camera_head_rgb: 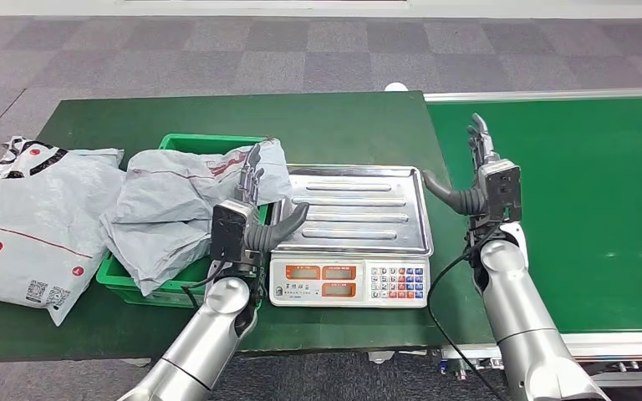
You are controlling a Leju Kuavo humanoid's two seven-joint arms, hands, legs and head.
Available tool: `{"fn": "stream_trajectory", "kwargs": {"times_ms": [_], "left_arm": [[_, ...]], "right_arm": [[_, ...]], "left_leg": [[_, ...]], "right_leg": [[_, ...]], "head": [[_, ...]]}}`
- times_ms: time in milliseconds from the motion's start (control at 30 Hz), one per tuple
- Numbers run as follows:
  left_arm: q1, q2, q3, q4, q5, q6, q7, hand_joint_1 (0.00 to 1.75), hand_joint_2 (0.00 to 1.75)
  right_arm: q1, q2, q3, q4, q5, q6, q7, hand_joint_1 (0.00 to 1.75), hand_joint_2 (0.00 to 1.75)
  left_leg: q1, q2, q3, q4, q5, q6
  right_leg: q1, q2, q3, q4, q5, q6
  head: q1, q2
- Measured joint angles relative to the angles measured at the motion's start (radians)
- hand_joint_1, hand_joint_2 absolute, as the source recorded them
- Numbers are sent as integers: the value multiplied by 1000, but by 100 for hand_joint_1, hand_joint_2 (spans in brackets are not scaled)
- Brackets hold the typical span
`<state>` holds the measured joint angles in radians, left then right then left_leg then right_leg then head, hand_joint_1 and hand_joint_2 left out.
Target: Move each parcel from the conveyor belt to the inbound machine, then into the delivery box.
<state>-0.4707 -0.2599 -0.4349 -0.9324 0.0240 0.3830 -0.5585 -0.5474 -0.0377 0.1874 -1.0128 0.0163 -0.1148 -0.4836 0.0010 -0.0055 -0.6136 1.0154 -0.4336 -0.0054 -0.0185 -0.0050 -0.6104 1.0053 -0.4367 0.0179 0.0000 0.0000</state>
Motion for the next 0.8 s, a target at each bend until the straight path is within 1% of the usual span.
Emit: {"fn": "stream_trajectory", "kwargs": {"times_ms": [133,267,433,567,700,800], "left_arm": [[-3,-8,1,24,-23,-1,-7,0,175],[-27,-36,1,64,-37,-12,9,0,175],[-66,-76,-10,120,-17,-39,17,0,175],[-82,-96,-58,142,33,-46,37,0,175],[-106,-102,-124,160,91,-34,45,0,175],[-124,-102,-153,175,109,-30,41,0,175]], "right_arm": [[-35,11,5,53,-11,5,-10,0,175],[-30,1,5,69,-31,0,-9,0,175],[58,-43,5,14,-57,-11,-5,0,175],[139,-78,-1,-56,-62,-35,7,0,175],[217,-102,-11,-142,-58,-52,16,0,175],[251,-117,-15,-182,-56,-52,22,0,175]], "left_leg": [[0,-1,0,0,1,0],[0,-1,0,1,0,1],[-1,-2,0,1,-1,1],[-1,-1,0,1,-1,1],[-1,-1,0,1,-2,1],[-1,1,0,1,-2,1]], "right_leg": [[0,-1,0,0,0,0],[0,-1,0,0,0,0],[-1,-2,0,-1,0,0],[-1,-1,-1,-1,0,0],[-1,-1,-1,-1,0,0],[-1,1,-1,-1,0,0]], "head": [[0,0],[0,0],[0,0],[0,0],[0,0],[0,0]]}}
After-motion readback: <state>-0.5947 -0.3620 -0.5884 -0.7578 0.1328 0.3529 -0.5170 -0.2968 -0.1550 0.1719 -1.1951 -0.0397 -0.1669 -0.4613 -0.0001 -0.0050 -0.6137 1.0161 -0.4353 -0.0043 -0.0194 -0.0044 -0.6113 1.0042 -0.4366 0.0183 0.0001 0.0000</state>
